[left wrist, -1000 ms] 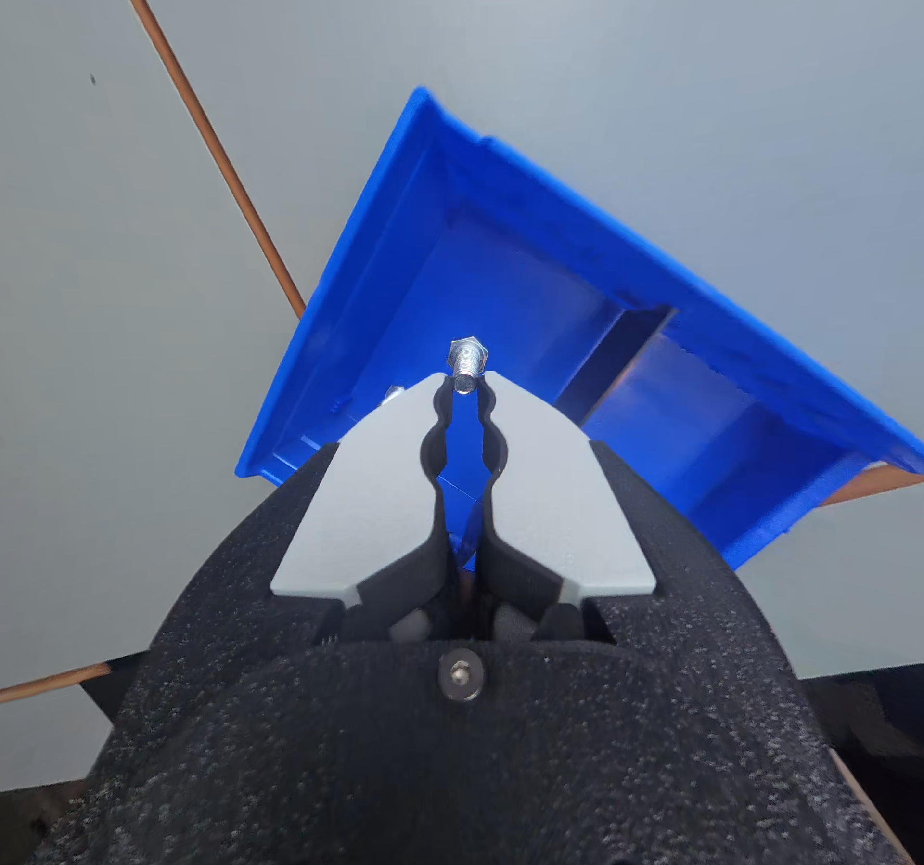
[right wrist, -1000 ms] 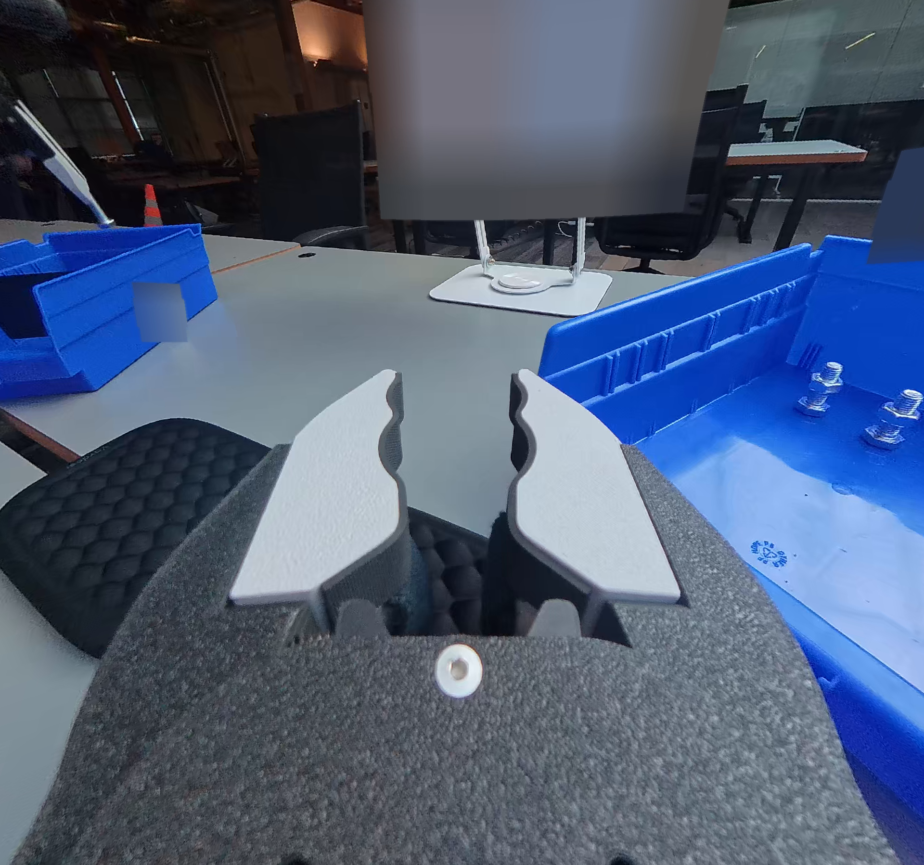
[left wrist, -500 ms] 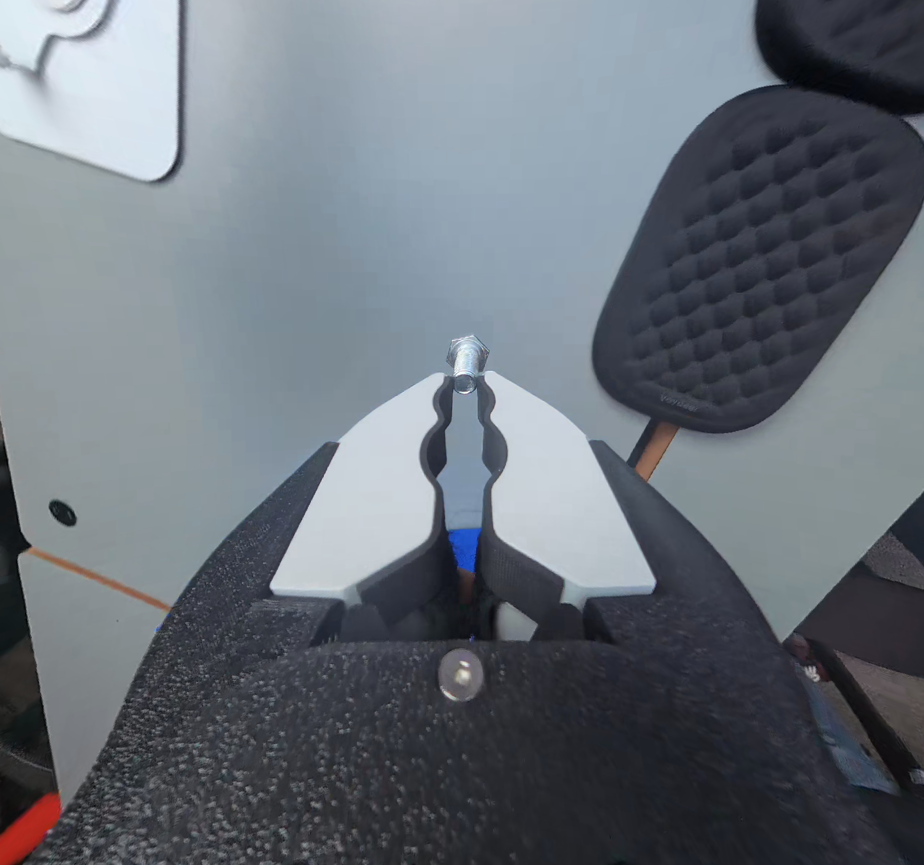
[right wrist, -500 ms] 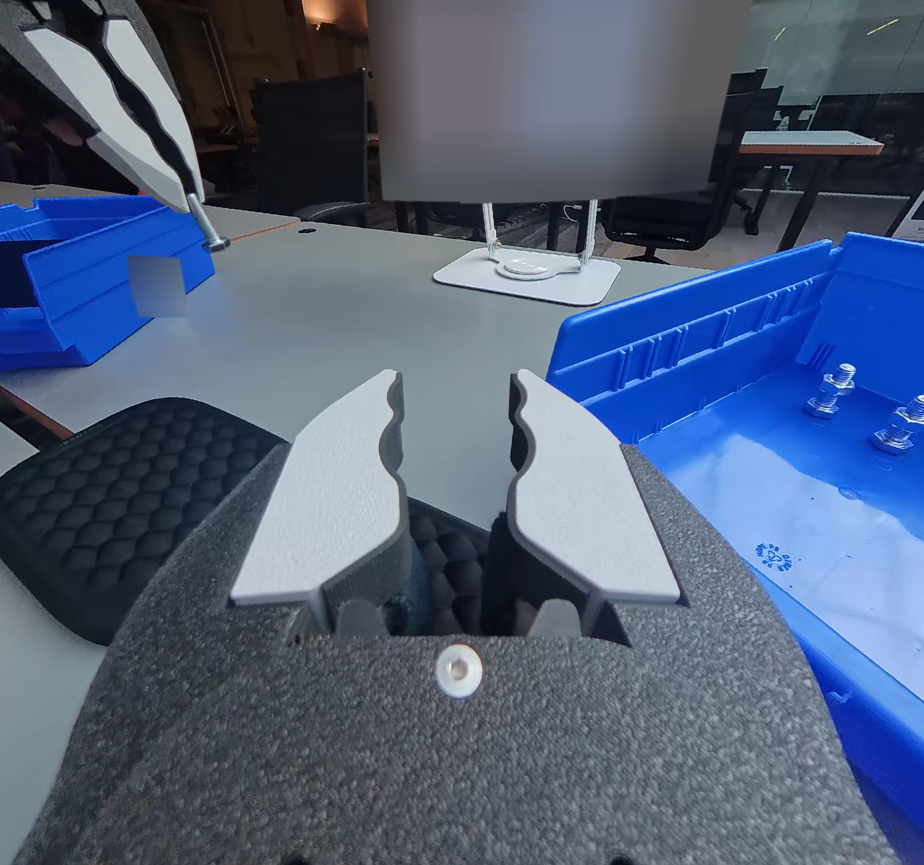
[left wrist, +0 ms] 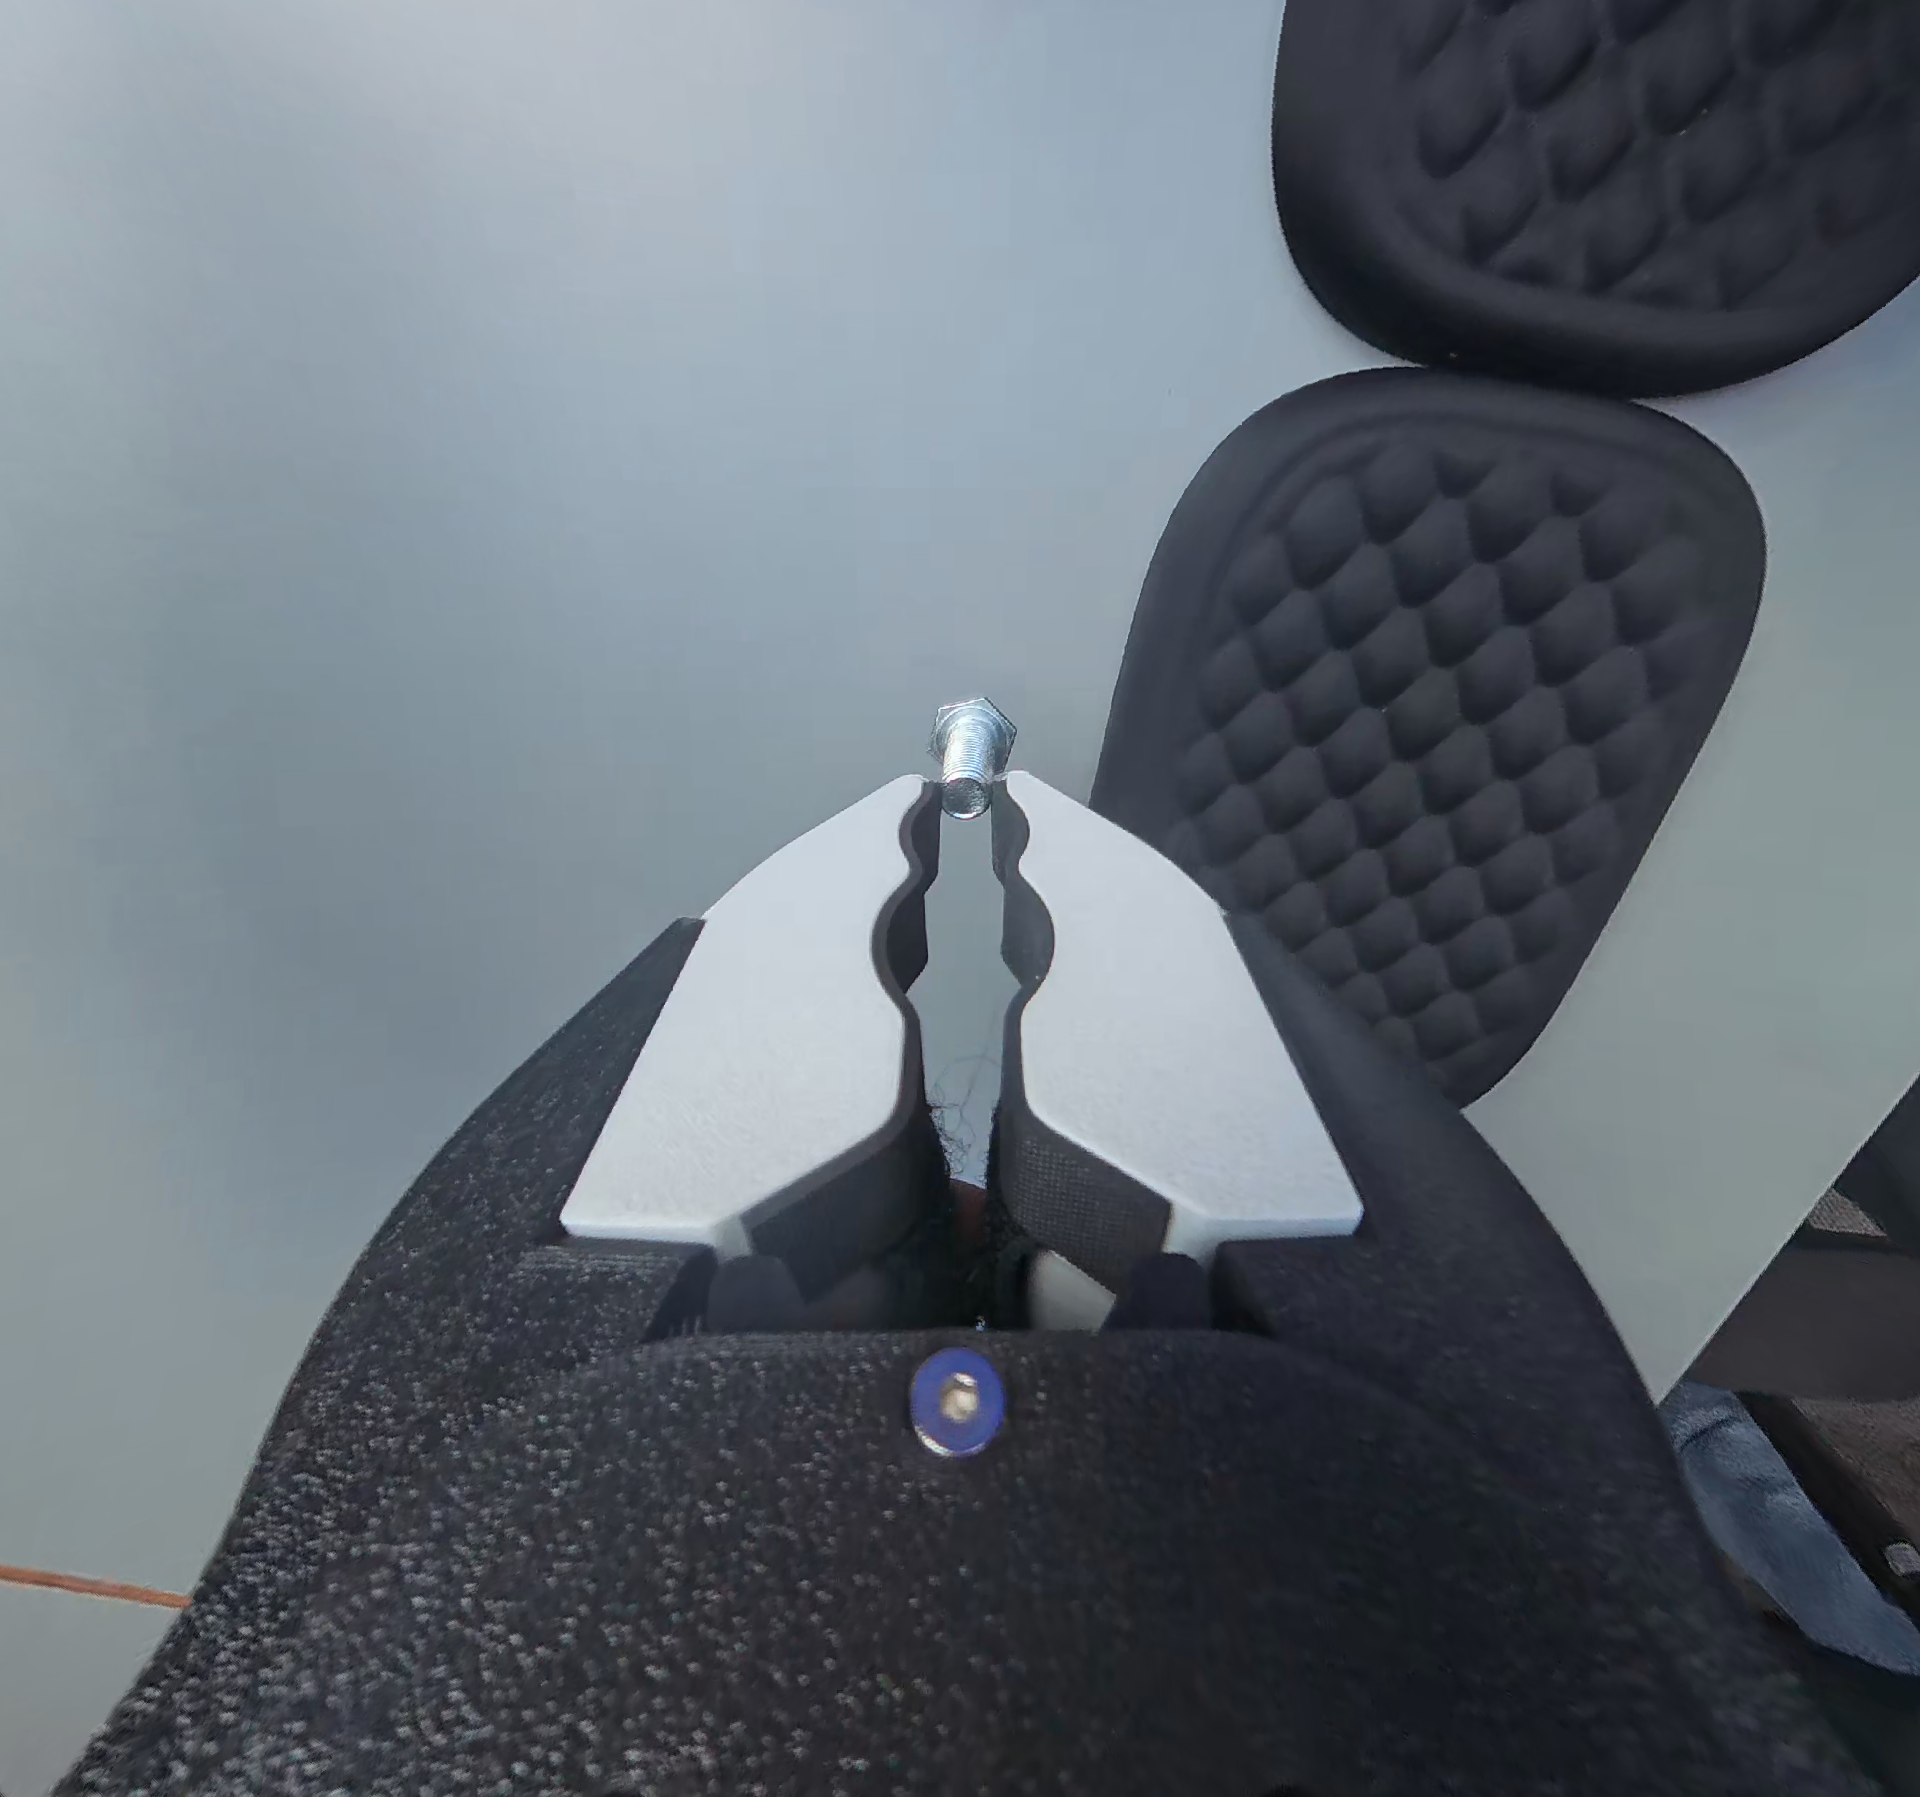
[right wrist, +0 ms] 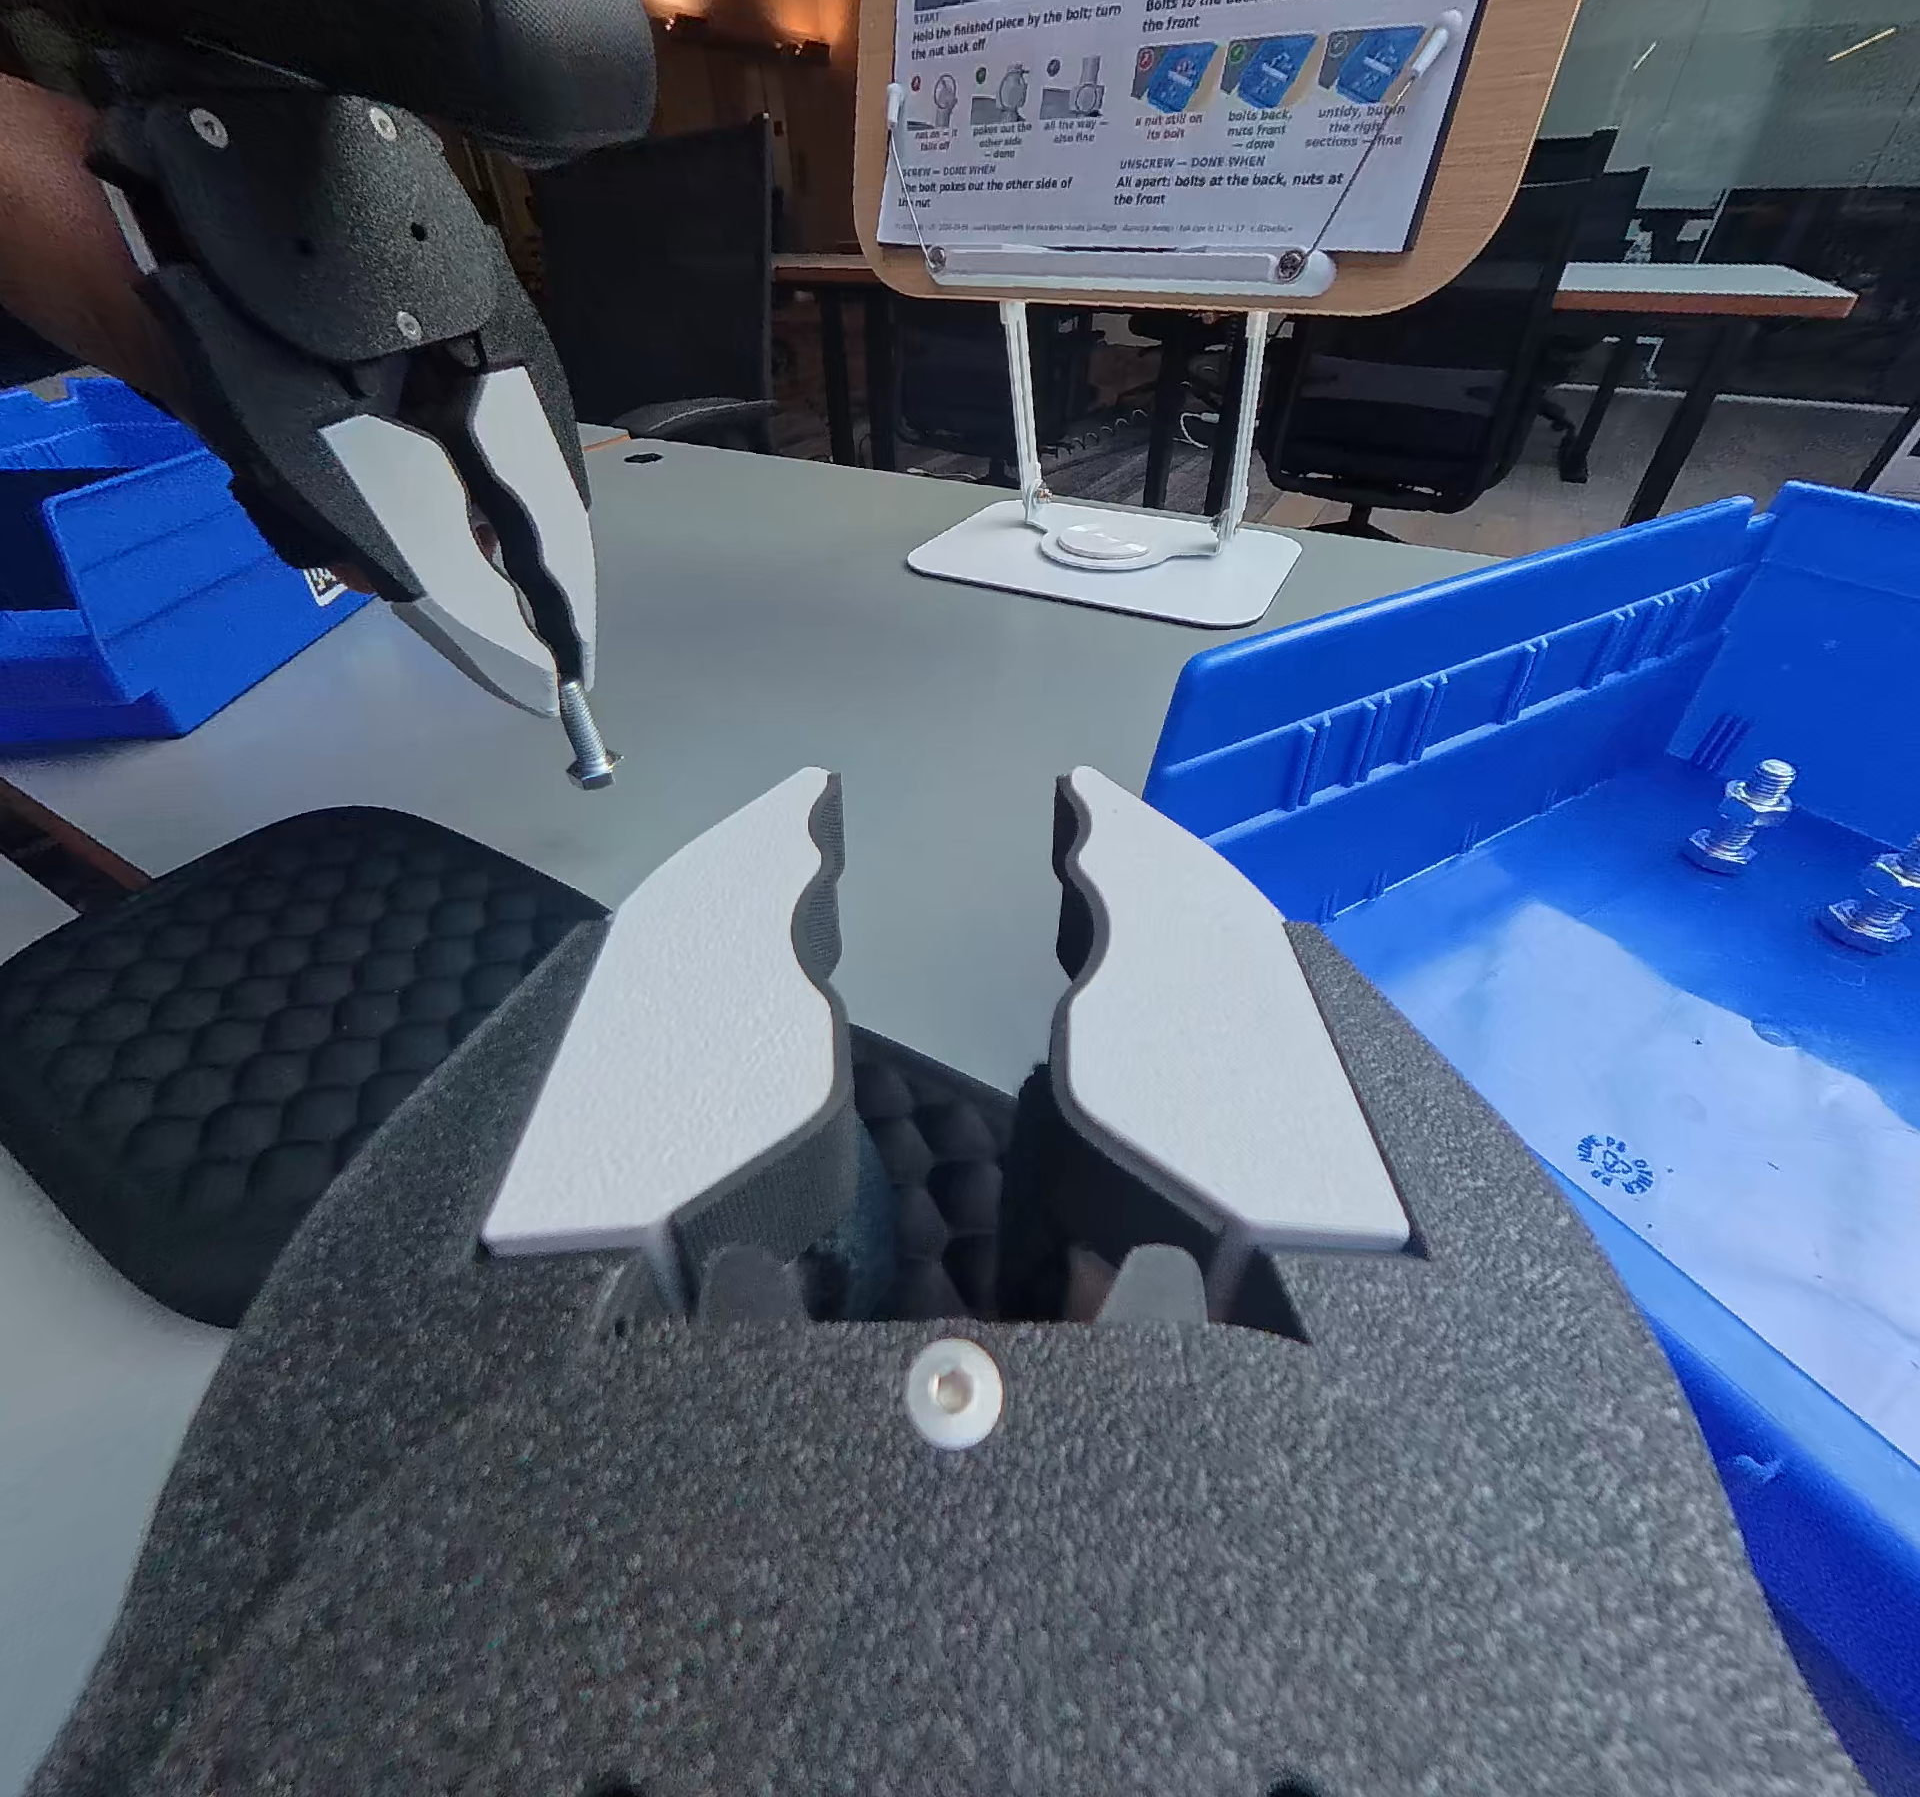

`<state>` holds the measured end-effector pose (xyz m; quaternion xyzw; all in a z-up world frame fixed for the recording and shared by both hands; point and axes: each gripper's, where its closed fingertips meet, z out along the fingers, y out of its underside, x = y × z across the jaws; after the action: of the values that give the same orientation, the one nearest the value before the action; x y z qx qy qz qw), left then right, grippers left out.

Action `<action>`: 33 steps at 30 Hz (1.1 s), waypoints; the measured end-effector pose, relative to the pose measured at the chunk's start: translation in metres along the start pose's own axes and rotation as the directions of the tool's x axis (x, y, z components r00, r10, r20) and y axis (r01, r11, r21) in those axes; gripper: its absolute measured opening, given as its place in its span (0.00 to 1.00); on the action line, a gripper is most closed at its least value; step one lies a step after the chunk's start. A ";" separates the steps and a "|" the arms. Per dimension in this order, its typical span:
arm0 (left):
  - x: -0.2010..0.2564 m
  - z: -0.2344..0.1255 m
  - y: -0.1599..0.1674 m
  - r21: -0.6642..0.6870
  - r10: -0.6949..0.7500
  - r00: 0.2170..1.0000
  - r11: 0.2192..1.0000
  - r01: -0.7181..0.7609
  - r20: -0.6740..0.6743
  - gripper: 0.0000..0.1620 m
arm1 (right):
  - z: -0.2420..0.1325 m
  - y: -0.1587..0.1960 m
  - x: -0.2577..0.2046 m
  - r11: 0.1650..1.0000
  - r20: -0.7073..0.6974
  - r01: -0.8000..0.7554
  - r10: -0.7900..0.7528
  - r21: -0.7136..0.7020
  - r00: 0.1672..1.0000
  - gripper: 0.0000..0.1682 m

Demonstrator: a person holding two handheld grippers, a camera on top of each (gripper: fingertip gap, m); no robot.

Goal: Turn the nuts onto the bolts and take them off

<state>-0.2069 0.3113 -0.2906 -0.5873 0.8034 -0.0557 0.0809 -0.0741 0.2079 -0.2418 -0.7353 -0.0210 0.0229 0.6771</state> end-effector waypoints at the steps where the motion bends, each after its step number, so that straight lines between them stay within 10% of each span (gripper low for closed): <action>1: 0.000 0.004 0.001 -0.006 -0.003 1.000 1.000 0.003 -0.002 0.06 | 0.000 0.000 0.000 1.000 0.000 0.000 0.000 -0.001 1.000 0.23; 22: 0.010 0.024 0.008 -0.031 -0.012 0.998 0.999 0.010 -0.063 0.18 | 0.000 0.000 0.000 1.000 -0.002 -0.002 0.002 0.003 1.000 0.22; 28: -0.009 -0.048 0.025 0.118 -0.109 0.993 0.988 0.104 0.038 0.36 | -0.001 -0.001 0.001 1.000 0.001 -0.010 0.010 0.014 1.000 0.21; 33: -0.033 -0.130 0.107 0.190 -0.339 0.928 0.932 0.310 0.151 0.50 | -0.001 -0.002 0.000 1.000 0.005 -0.008 0.008 0.019 1.000 0.21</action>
<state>-0.3221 0.3749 -0.1807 -0.7064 0.6768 -0.0799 0.1909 -0.0738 0.2066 -0.2394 -0.7289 -0.0197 0.0276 0.6838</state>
